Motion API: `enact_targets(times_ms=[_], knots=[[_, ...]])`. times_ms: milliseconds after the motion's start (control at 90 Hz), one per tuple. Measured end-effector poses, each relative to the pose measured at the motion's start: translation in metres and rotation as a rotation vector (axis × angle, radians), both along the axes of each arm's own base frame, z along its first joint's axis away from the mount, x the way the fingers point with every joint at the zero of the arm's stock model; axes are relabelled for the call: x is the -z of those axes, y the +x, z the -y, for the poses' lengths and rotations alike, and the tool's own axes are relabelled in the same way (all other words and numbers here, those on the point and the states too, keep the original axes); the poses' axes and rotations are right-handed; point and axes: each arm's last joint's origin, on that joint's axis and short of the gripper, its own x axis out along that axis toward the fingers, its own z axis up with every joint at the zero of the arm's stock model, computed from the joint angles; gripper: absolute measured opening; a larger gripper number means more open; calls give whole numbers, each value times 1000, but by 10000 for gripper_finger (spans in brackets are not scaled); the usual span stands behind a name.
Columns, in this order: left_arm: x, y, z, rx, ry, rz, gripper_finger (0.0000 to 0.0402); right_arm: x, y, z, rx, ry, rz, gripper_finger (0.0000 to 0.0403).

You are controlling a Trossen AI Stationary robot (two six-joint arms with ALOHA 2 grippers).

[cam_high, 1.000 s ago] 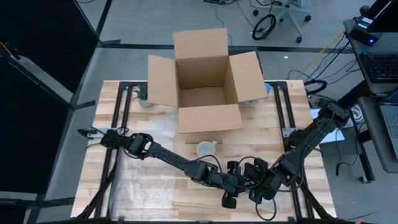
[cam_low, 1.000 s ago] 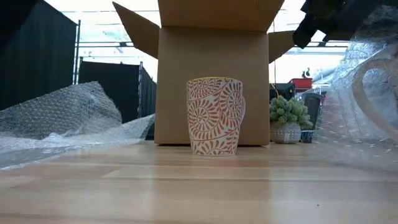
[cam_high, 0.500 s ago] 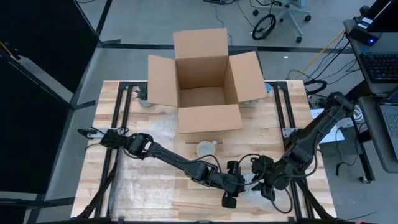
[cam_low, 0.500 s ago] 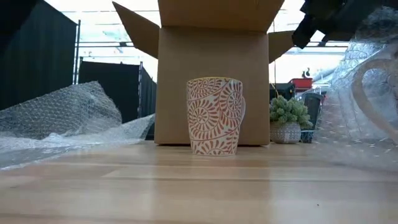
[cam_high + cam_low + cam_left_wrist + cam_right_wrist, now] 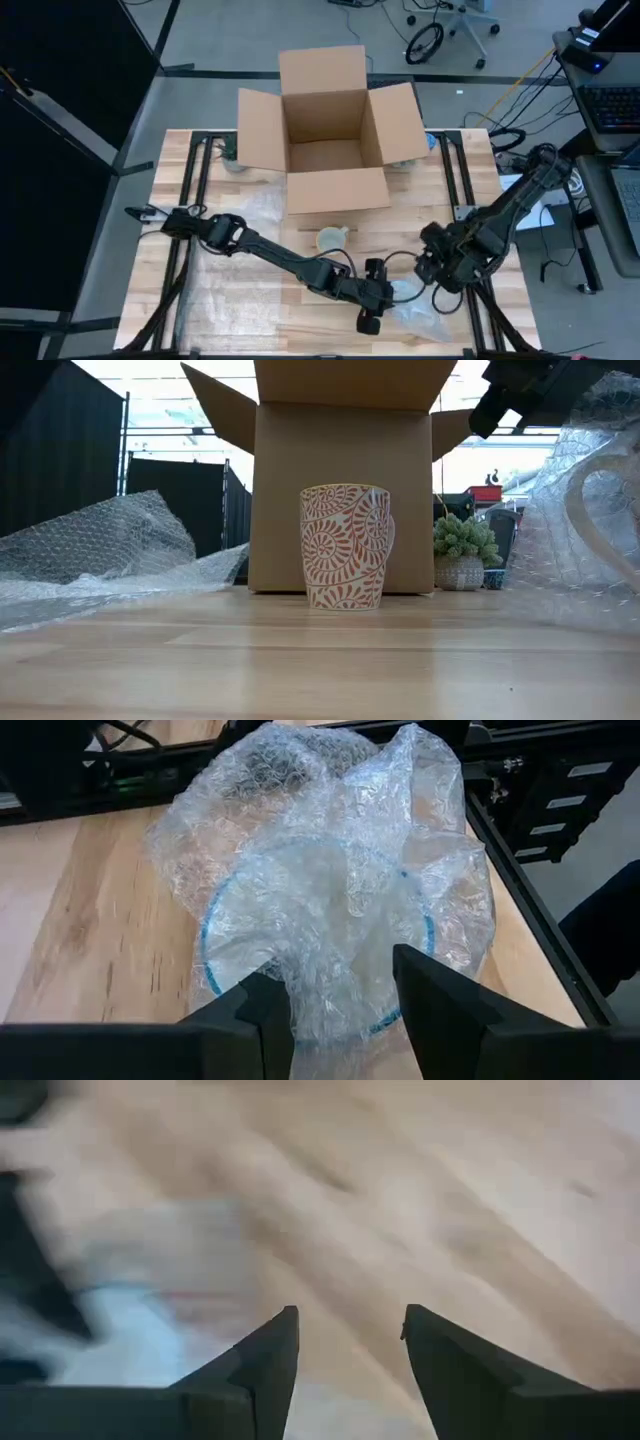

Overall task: Wrap mug
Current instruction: Wrap the red mug with bubble wrap

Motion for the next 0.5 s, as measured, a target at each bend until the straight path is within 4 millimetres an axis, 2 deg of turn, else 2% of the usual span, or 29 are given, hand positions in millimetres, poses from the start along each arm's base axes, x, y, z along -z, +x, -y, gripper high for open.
enact_targets(times_ms=[167,344,500], knots=[[0,0,0,3,4,1,145,10,-2,-14,-45,46,-106,167],[0,0,0,4,3,9,145,24,-13,-44,-179,119,-234,167],[-1,1,0,4,2,13,145,33,-17,-71,-330,178,-205,167]])
